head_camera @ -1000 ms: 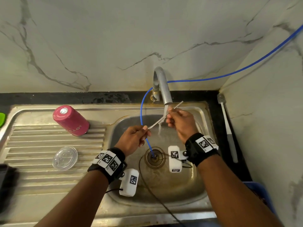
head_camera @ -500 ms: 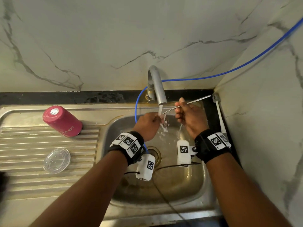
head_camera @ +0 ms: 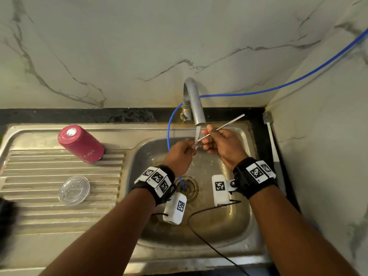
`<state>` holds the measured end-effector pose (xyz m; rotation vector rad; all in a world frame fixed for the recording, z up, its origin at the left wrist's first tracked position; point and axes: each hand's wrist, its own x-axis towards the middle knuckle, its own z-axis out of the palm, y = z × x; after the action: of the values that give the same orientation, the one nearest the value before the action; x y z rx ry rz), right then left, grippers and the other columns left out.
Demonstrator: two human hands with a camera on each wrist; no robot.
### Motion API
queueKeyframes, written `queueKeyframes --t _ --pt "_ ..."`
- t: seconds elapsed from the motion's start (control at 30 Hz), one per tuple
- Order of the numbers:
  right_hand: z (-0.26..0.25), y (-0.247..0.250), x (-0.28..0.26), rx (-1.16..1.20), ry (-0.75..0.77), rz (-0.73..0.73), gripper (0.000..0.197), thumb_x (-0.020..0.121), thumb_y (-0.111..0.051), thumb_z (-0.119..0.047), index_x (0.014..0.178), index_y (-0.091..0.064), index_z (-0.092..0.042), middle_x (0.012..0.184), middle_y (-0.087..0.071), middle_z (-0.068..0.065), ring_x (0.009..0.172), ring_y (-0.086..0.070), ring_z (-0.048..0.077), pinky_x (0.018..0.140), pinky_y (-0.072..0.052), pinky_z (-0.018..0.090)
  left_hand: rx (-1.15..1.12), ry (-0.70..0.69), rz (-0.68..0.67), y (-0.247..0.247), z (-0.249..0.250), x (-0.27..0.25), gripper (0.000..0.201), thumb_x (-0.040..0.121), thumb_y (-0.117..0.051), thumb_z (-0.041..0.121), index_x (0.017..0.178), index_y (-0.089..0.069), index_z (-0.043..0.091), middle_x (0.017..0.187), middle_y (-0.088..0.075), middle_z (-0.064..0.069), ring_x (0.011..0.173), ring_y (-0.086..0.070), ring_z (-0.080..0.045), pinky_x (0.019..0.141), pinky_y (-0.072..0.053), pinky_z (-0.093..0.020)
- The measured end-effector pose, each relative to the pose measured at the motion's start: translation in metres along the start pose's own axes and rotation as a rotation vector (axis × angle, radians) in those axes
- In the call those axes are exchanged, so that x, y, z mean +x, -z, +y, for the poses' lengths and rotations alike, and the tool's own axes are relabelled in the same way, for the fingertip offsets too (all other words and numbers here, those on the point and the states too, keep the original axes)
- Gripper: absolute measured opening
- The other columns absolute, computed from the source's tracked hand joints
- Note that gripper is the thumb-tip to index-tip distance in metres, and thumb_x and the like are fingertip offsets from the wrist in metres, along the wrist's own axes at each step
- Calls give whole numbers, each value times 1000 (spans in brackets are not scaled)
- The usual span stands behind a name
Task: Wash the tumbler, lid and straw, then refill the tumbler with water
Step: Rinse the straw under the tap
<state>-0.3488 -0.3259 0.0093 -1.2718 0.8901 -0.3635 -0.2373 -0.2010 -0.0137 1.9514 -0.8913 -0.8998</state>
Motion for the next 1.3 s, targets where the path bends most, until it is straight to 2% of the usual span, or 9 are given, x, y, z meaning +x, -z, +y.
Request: queueKeyframes --t 0.07,0.27,0.47,0.63,0.8,0.9,1.07,1.2,1.3 --pt "0 0 -1 -3 18 25 25 108 -59 -29 103 -74 -10 69 -69 -3 59 -63 9 58 -51 22 115 -26 110 5 2 0 29 108 -52 21 80 -57 25 71 -57 12 66 -53 -1 60 -36 -14" --pt "2 12 4 84 52 234 26 102 -67 -38 89 -72 -16 67 -66 -4 60 -61 10 57 -49 21 276 11 120 10 4 -5 45 108 -43 55 80 -60 24 66 -58 7 62 -55 -6 56 -36 -22" --pt "6 -4 -4 -16 82 142 22 105 -64 -28 93 -71 -11 69 -67 0 59 -64 10 56 -54 22 180 -62 14 3 -3 -9 27 100 -40 1 100 -66 10 94 -65 -2 81 -58 -16 68 -40 -12" --pt "3 -4 -4 -49 75 93 21 105 -65 -27 92 -71 -11 68 -70 -1 57 -66 11 55 -54 23 225 -89 104 10 -4 -11 22 106 -52 15 106 -74 17 83 -66 8 74 -57 -10 64 -36 -13" --pt "6 -10 -8 -84 72 10 27 107 -62 -31 93 -72 -10 79 -74 13 64 -69 14 61 -56 25 352 -54 171 15 -4 -5 55 103 -55 56 60 -50 23 56 -51 5 55 -50 -13 56 -37 -32" --pt "6 -14 -7 -85 78 1 31 108 -59 -27 89 -70 -5 83 -74 20 62 -67 13 59 -55 24 350 -148 145 9 -5 -6 43 108 -53 36 67 -49 24 63 -53 5 59 -49 -18 62 -39 -33" --pt "9 -13 -5 -105 60 -14 30 110 -56 -25 108 -75 -1 74 -70 0 64 -67 12 61 -54 24 171 -316 164 5 3 -16 21 99 -48 5 89 -59 20 78 -56 13 68 -56 -2 65 -37 -6" --pt "9 -6 -5 -80 45 64 22 107 -62 -29 106 -78 -13 76 -72 1 65 -68 13 62 -54 24 236 -182 232 9 -4 -9 23 107 -54 28 102 -76 22 78 -68 10 70 -61 -7 66 -45 -23" --pt "10 -6 -8 -102 62 54 25 105 -64 -27 108 -77 -6 78 -73 1 66 -67 11 61 -54 21 375 -107 200 13 -4 -8 44 105 -47 59 87 -71 27 68 -64 8 66 -61 -15 61 -46 -32"
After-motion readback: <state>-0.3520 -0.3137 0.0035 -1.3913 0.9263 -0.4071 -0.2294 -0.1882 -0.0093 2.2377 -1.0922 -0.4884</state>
